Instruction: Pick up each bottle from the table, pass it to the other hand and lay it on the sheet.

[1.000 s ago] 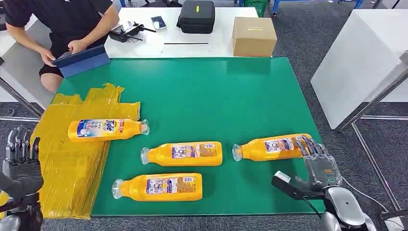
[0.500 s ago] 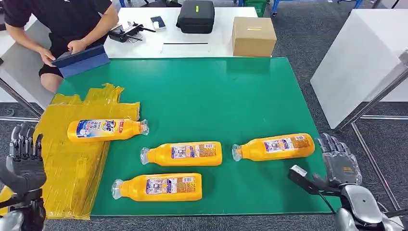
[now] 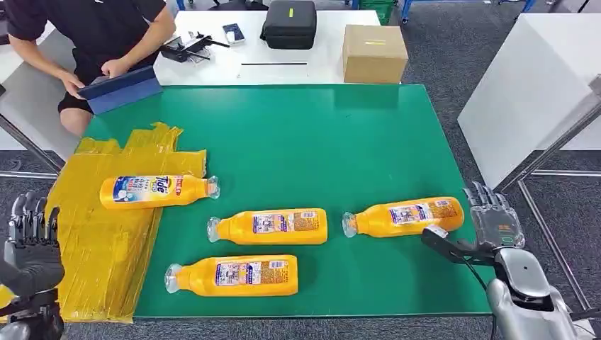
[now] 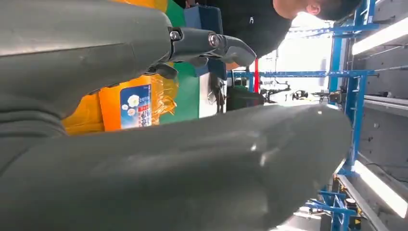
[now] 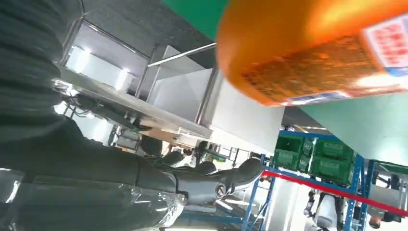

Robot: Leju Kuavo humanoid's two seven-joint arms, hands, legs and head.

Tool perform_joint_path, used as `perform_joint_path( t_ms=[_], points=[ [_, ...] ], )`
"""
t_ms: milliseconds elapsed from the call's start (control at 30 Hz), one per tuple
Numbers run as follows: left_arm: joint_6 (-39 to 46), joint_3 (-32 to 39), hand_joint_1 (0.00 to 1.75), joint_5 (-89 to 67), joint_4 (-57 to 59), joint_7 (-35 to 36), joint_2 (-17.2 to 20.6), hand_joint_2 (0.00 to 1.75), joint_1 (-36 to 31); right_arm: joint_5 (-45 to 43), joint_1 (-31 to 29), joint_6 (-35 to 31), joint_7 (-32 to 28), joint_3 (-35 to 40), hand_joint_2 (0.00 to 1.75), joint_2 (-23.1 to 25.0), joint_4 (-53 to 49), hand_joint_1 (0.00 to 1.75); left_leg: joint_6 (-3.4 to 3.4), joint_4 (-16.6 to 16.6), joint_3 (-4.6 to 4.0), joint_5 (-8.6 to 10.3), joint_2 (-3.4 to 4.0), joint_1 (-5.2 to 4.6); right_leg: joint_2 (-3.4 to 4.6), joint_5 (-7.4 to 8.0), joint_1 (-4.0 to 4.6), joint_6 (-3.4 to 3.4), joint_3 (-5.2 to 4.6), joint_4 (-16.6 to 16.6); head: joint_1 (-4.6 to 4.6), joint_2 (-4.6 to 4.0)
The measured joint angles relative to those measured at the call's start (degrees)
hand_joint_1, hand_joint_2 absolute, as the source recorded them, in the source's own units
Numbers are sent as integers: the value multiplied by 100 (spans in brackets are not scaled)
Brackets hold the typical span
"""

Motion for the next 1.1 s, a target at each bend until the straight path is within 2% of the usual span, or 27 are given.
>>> perform_joint_path(
  t_ms=[833,1100],
  points=[
    [61,-162,0,-197,44,127,-83,0,-337,350,30,140,180,540,175,79,145,0,0,0,-2,0,2,0,-2,0,-1,0,-1,0,-2,0],
    [59,-162,0,-197,44,127,-122,0,-340,527,-35,111,7,824,175,2,145,0,0,0,-3,0,0,0,-2,0,0,0,0,1,-2,0]
  ],
)
